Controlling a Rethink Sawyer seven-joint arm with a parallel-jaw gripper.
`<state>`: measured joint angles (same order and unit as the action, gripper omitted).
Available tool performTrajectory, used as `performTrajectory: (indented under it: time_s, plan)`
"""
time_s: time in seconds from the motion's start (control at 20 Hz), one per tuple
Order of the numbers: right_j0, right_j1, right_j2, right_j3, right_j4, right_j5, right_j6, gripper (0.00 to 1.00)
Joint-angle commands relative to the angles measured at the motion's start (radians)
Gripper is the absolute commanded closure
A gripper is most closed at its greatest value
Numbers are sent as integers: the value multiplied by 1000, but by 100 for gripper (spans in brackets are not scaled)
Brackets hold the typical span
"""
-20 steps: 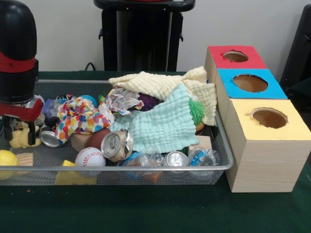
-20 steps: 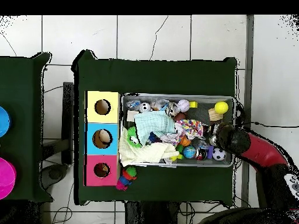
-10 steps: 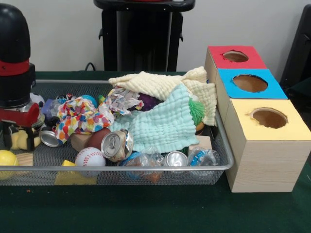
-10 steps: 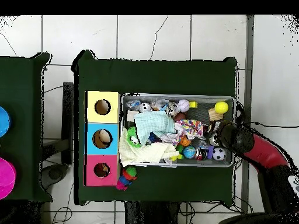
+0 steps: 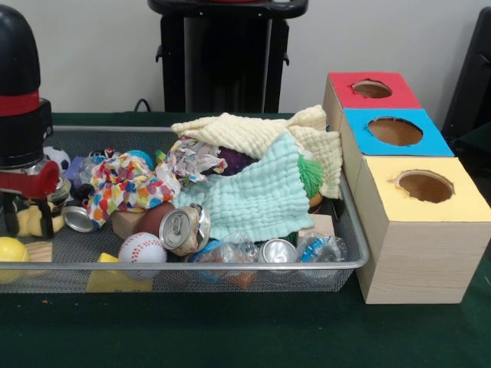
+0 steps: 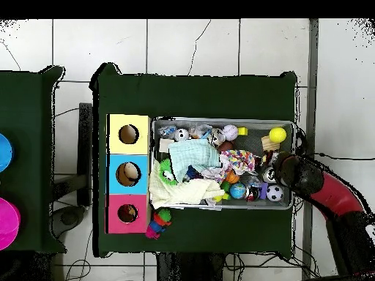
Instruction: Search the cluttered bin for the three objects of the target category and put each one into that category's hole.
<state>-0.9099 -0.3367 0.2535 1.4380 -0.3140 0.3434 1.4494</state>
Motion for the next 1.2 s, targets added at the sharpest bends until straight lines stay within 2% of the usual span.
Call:
performTrajectory:
  time_s: [0.05, 0.2, 0.45, 0.65, 0.8, 1.0, 1.2]
  plan:
    - [35, 62, 13, 107, -7, 98, 65, 0]
    - [42, 48, 13, 117, -3, 103, 71, 0]
    - [12, 24, 70, 151, 1, 73, 48, 0]
    - [30, -12, 55, 164, 12, 110, 56, 0]
    - [59, -10, 6, 155, 11, 120, 87, 0]
    - [81, -15, -24, 146, 1, 78, 112, 0]
    - [78, -43, -5, 160, -7, 34, 102, 0]
